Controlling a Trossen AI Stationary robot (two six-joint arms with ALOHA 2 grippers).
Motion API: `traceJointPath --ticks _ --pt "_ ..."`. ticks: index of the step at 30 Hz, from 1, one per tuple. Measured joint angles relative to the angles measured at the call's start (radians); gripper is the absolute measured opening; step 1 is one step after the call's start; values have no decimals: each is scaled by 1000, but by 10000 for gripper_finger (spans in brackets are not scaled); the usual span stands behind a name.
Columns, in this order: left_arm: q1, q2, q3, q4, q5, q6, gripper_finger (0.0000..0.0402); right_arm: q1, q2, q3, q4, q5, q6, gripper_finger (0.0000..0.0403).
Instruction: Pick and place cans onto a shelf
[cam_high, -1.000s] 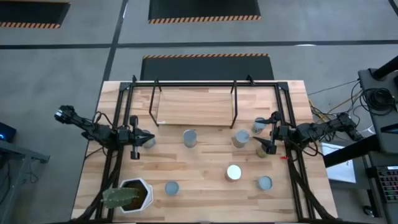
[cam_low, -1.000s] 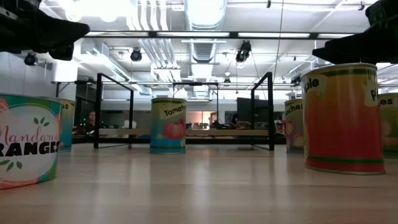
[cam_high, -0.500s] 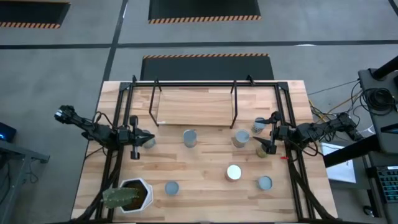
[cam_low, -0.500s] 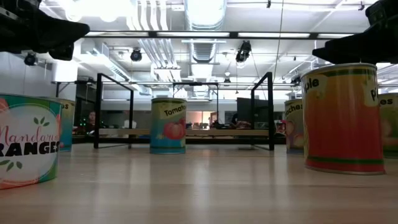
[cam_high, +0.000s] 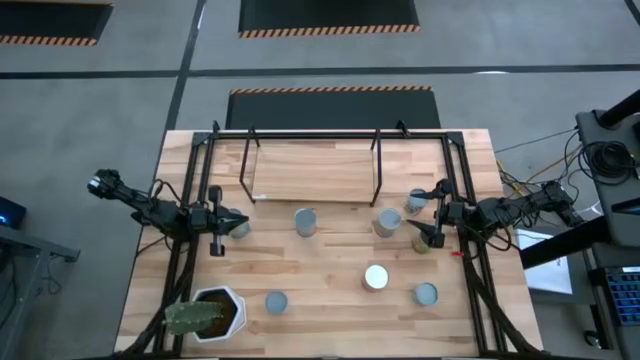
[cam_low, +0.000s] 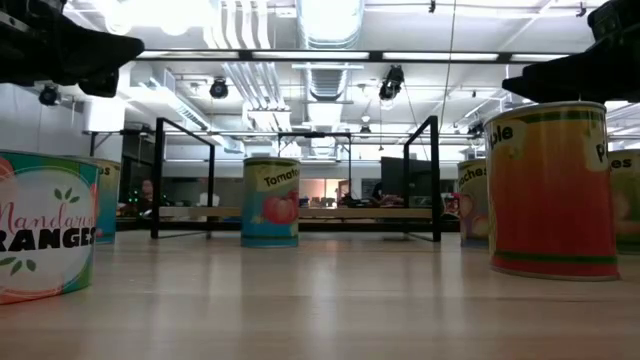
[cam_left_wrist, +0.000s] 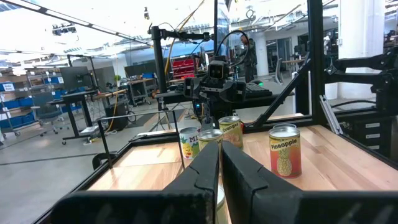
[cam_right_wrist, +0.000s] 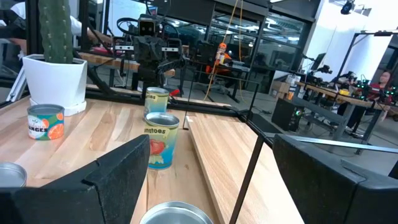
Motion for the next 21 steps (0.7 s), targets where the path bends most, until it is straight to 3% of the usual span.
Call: traceJointPath --ticks 16,18,21 --pt "0 0 0 39 0 -10 0 0 0 0 0 -2 18 327" --pt "0 0 0 89 0 -86 0 0 0 0 0 -19 150 327" --pt "1 0 0 191 0 -156 0 0 0 0 0 -43 504 327"
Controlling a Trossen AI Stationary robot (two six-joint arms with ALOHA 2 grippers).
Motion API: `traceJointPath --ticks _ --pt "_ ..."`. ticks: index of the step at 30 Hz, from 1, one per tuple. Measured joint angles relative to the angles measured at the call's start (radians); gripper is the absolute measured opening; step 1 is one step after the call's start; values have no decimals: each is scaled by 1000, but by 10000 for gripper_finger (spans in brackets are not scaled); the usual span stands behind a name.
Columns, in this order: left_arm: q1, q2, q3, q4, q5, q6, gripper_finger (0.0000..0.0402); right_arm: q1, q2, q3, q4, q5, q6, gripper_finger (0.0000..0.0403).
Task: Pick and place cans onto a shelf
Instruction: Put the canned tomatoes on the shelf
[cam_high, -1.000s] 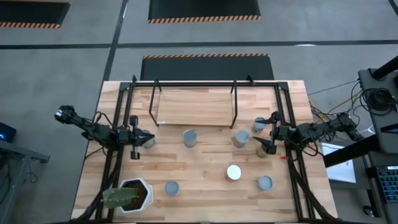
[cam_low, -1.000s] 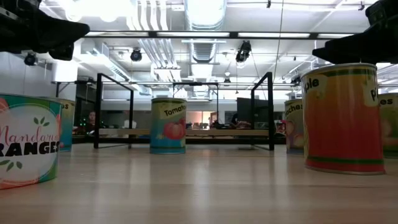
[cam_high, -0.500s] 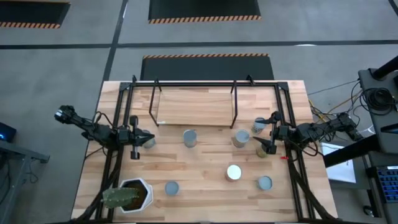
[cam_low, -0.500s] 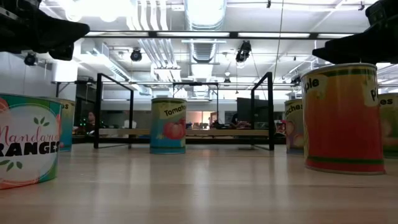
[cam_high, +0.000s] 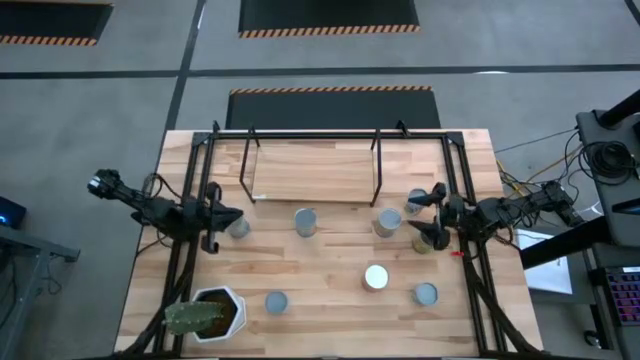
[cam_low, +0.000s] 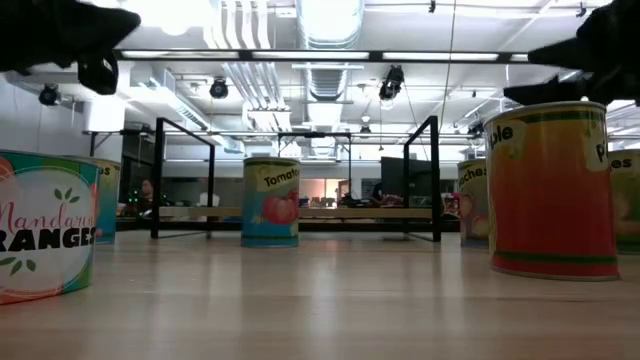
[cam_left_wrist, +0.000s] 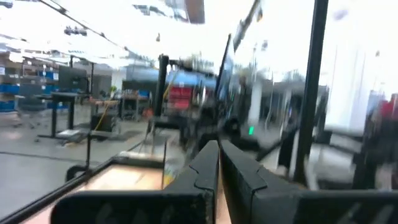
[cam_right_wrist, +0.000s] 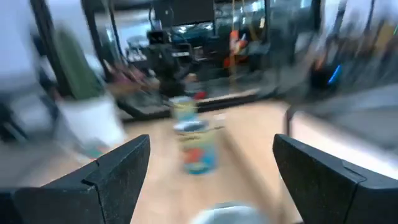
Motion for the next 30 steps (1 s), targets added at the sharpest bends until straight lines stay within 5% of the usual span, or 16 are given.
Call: traceJointPath --ticks 3,7,10,16,22,30 --pt "0 0 0 90 0 1 0 0 0 -2 12 9 258 327" --pt "0 0 0 232 3 -95 0 0 0 -4 42 9 350 327" --pt "0 0 0 282 6 -261 0 0 0 -4 45 11 299 327" --pt "0 0 0 302 8 -283 0 0 0 -3 48 11 171 327" --pt "0 11 0 303 8 -459 0 0 0 -3 50 11 120 327" --pt "0 21 0 350 3 -355 0 0 0 -2 81 4 -21 327"
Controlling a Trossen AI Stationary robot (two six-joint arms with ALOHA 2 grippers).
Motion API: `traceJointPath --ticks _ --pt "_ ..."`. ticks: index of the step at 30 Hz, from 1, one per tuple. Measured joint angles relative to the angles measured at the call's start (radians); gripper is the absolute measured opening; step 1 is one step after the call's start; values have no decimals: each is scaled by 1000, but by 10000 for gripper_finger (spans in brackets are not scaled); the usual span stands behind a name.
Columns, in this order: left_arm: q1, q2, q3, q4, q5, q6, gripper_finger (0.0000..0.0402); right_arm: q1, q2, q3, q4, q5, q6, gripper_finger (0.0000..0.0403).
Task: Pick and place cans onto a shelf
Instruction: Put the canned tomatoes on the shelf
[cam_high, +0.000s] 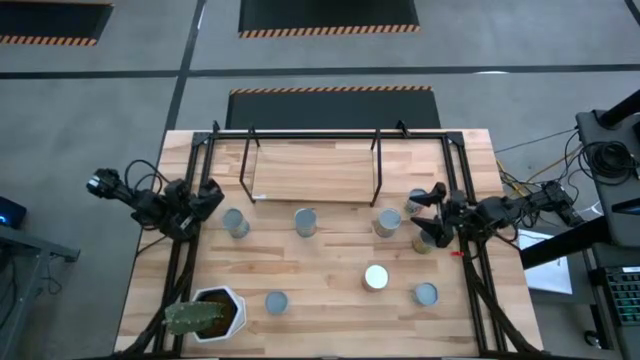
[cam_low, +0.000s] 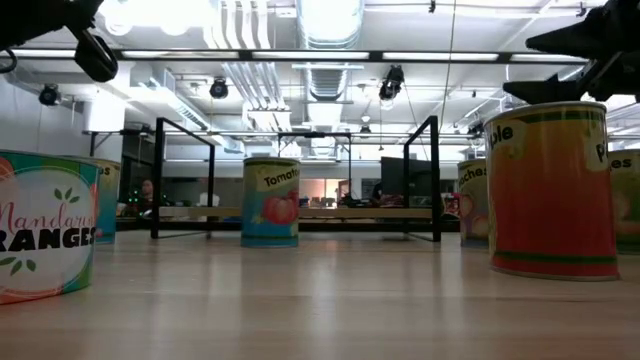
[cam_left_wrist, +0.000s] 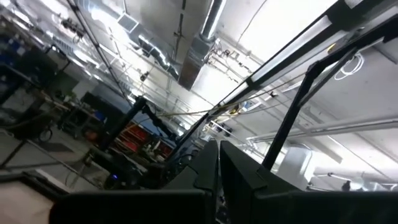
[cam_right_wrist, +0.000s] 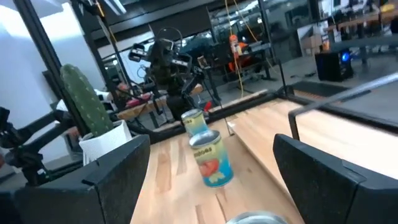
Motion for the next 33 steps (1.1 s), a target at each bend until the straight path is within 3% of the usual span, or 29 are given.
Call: traceJointPath --ticks 8,12,18,27,33 --pt "0 37 108 -54 16 181 0 0 0 2 210 -122 -201 327" --pt "0 82 239 -227 35 233 0 0 12 2 265 -206 -250 327" --pt "1 240 449 -472 -3 319 0 0 104 7 412 -206 -347 327" --pt "1 477 560 -549 -5 332 0 0 321 182 390 -206 -444 327" --pt "0 570 599 -554 -5 309 0 0 492 367 209 -206 -450 327"
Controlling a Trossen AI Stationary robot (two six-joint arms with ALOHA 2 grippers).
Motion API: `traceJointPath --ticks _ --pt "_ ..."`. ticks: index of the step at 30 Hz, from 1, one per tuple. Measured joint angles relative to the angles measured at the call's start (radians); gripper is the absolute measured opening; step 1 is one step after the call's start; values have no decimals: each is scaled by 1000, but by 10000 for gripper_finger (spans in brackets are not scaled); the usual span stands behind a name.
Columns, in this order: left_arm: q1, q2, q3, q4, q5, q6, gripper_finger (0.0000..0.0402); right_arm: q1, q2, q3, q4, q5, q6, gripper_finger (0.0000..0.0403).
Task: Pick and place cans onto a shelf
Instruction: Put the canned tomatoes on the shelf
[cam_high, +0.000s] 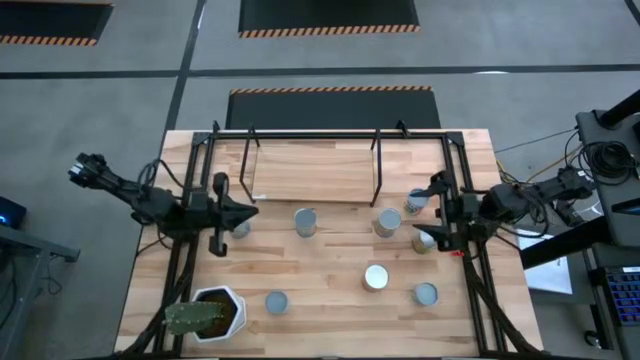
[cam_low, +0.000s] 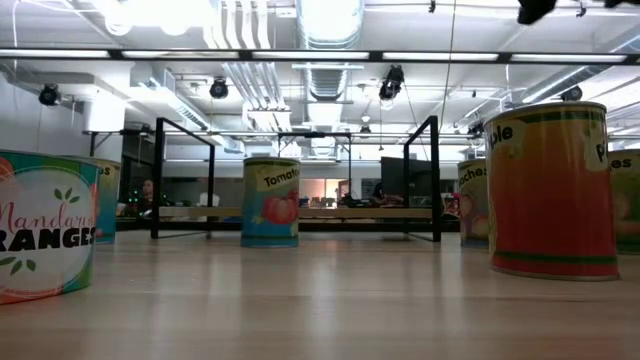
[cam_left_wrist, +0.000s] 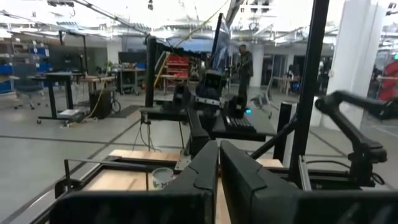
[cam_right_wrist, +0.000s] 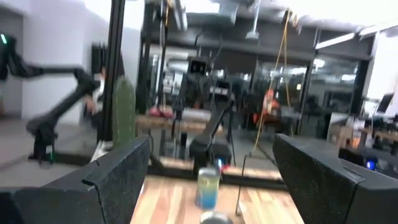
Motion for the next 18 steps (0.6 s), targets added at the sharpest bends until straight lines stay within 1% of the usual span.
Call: traceJointPath --ticks 5,10,12,15,18 --pt "0 43 37 -47 0 -13 0 0 148 163 -146 2 4 327" --pt "0 75 70 -120 1 -50 0 0 281 289 -215 4 20 327" --pt "0 89 79 -126 1 -57 0 -4 341 333 -249 3 29 327" --pt "0 104 97 -129 1 -46 0 -36 415 428 -281 8 63 327" --pt "0 115 116 -128 1 -24 0 -82 500 508 -382 10 100 327"
